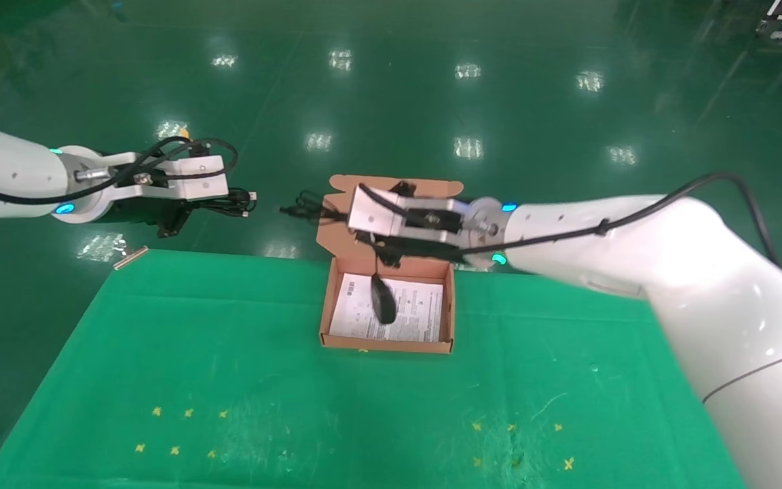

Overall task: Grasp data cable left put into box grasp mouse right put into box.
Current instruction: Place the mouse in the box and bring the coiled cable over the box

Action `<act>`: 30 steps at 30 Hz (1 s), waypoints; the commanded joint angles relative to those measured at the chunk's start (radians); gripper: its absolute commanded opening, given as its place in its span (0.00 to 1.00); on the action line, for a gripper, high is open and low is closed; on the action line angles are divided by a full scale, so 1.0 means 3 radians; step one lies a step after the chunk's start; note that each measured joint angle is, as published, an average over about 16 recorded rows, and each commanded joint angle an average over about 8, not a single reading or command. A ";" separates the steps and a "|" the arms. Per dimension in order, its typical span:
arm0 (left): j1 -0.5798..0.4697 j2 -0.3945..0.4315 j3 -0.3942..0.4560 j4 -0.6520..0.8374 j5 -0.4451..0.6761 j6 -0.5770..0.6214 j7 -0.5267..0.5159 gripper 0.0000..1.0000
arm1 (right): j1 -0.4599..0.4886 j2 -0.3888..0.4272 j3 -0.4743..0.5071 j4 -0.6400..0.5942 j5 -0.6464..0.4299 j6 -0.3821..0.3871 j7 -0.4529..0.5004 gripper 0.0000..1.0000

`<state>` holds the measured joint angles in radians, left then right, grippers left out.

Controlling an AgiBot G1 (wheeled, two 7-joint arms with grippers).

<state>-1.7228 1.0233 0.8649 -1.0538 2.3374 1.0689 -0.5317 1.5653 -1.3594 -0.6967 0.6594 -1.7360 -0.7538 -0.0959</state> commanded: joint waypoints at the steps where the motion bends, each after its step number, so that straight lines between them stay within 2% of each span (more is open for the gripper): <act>1: 0.0007 -0.0007 0.0001 -0.0028 0.0012 0.0008 -0.0023 0.00 | -0.0037 -0.0002 -0.0089 -0.0009 0.0068 0.0037 0.0084 0.00; 7: 0.0012 -0.0011 0.0001 -0.0046 0.0021 0.0013 -0.0038 0.00 | -0.0050 -0.0028 -0.0408 -0.0318 0.0142 0.0225 0.0283 0.00; 11: 0.0013 -0.0012 0.0001 -0.0050 0.0022 0.0014 -0.0041 0.00 | -0.0037 -0.0043 -0.0620 -0.0375 0.0196 0.0284 0.0391 0.00; 13: 0.0014 -0.0012 0.0001 -0.0051 0.0023 0.0015 -0.0042 0.00 | -0.0023 -0.0046 -0.0722 -0.0371 0.0226 0.0308 0.0442 0.12; 19: 0.0015 -0.0014 0.0002 -0.0055 0.0024 0.0016 -0.0042 0.00 | 0.0009 -0.0049 -0.0928 -0.0368 0.0298 0.0364 0.0540 0.88; 20: 0.0016 -0.0014 0.0002 -0.0056 0.0024 0.0017 -0.0042 0.00 | 0.0012 -0.0050 -0.0947 -0.0371 0.0305 0.0370 0.0547 0.96; 21: 0.0016 -0.0015 0.0002 -0.0057 0.0024 0.0017 -0.0042 0.00 | 0.0014 -0.0050 -0.0963 -0.0374 0.0311 0.0375 0.0552 1.00; 30: 0.0016 -0.0014 0.0001 -0.0057 0.0024 0.0017 -0.0042 0.00 | 0.0012 0.0003 -0.0967 -0.0307 0.0334 0.0369 0.0548 1.00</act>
<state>-1.7172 1.0208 0.8667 -1.0705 2.3456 1.0746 -0.5437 1.5681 -1.3584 -0.9925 0.5693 -1.6349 -0.6387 0.0733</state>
